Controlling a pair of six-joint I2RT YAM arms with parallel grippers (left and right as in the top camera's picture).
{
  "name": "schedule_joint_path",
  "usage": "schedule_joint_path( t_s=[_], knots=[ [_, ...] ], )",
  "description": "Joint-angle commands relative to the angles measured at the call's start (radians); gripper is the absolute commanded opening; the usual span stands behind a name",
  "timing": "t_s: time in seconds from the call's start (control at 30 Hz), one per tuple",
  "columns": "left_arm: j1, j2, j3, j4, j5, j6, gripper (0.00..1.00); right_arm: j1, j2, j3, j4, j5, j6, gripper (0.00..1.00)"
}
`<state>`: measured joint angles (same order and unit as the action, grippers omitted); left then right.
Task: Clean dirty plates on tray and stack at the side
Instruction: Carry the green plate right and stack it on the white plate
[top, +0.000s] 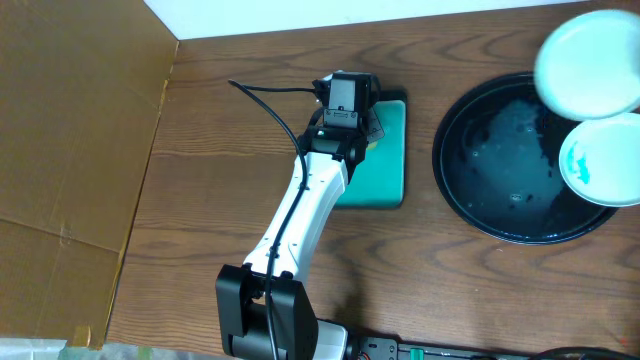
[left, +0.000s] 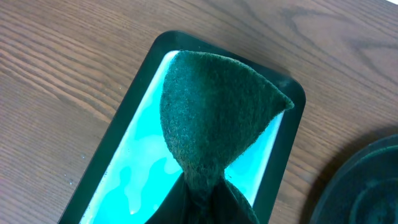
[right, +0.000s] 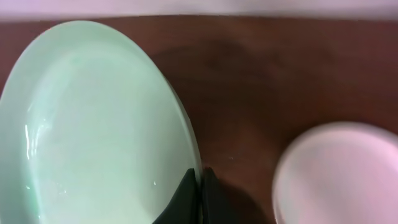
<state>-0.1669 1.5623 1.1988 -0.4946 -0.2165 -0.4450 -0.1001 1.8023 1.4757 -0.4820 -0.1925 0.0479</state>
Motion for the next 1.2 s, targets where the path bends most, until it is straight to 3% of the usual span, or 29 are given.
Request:
schedule_joint_path(
  t_s=[0.0, 0.3, 0.57, 0.73, 0.97, 1.03, 1.13, 1.17],
  knots=[
    [0.005, 0.0, -0.004, -0.002, -0.02, -0.005, 0.07, -0.113, 0.061, 0.002, -0.013, -0.18, 0.252, 0.02],
    [0.005, 0.0, -0.004, -0.002, -0.02, -0.005, 0.07, -0.323, 0.189, 0.002, -0.008, -0.179, 0.401, 0.01],
    [0.005, 0.0, -0.004, -0.002, -0.02, -0.005, 0.07, -0.454, 0.209, 0.002, 0.014, -0.174, 0.417, 0.02],
    [0.005, 0.0, -0.004, -0.002, -0.02, -0.036, 0.07, -0.481, 0.215, -0.003, -0.054, 0.025, 0.404, 0.01],
    [0.005, 0.0, -0.004, -0.002, -0.02, -0.055, 0.07, -0.467, 0.24, -0.013, -0.042, 0.042, 0.34, 0.01],
    [0.005, 0.0, -0.004, -0.002, -0.02, -0.055, 0.07, -0.466, 0.248, -0.013, -0.043, 0.042, 0.34, 0.13],
    [0.005, 0.0, -0.004, -0.003, -0.02, -0.055, 0.07, -0.458, 0.251, -0.013, -0.045, 0.042, 0.34, 0.6],
    [0.005, 0.0, -0.004, -0.003, -0.02, -0.055, 0.07, -0.454, 0.251, -0.013, -0.044, 0.041, 0.34, 0.7]
  ],
)
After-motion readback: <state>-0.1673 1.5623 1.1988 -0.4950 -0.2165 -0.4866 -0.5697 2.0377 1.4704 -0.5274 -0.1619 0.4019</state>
